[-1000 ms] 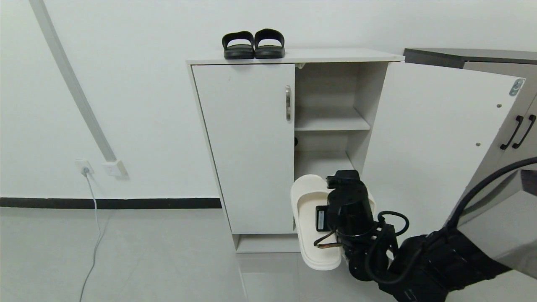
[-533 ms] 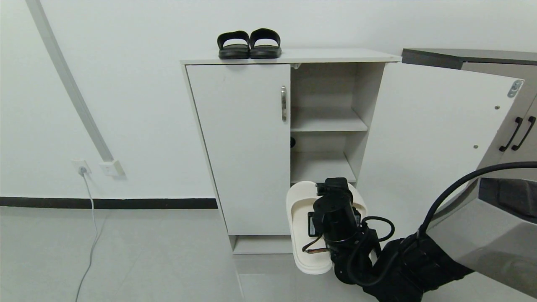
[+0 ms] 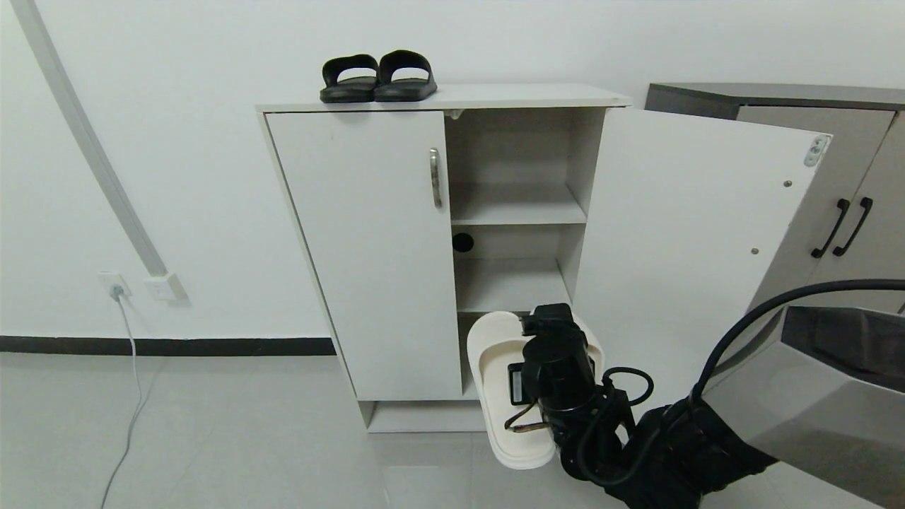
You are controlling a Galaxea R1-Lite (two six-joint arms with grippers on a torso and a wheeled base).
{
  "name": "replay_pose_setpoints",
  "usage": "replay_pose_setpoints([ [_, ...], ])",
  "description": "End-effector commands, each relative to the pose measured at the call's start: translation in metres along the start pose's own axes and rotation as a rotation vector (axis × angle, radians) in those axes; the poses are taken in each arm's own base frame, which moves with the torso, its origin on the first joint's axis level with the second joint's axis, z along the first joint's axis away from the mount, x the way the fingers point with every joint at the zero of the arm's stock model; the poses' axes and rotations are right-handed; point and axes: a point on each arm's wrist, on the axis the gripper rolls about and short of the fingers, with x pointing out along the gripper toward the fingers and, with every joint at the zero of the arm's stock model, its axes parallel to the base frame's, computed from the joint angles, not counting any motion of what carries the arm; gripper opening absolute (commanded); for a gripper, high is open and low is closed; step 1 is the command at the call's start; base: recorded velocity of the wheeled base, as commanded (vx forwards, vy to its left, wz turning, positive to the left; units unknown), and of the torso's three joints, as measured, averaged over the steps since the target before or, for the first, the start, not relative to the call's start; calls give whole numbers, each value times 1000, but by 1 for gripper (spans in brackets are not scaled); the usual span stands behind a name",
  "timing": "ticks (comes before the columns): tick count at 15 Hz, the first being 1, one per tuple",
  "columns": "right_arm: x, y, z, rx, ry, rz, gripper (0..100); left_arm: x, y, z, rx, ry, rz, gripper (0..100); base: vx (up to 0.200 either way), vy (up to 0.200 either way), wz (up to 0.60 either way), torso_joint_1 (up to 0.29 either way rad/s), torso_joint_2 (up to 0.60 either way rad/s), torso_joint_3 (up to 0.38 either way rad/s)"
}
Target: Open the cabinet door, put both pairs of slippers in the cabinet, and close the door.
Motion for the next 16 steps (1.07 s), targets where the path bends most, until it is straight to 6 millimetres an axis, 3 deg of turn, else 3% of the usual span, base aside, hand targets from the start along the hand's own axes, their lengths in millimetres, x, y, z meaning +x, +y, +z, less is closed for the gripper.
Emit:
replay_pose_setpoints([
  [1, 7, 2, -7, 5, -13, 1, 0, 0, 0, 0, -1, 2, 0, 0, 0, 0, 0, 0, 0, 0],
  [16, 12, 0, -30, -29, 17, -9, 0, 0, 0, 0, -1, 4, 0, 0, 0, 0, 0, 0, 0, 0],
])
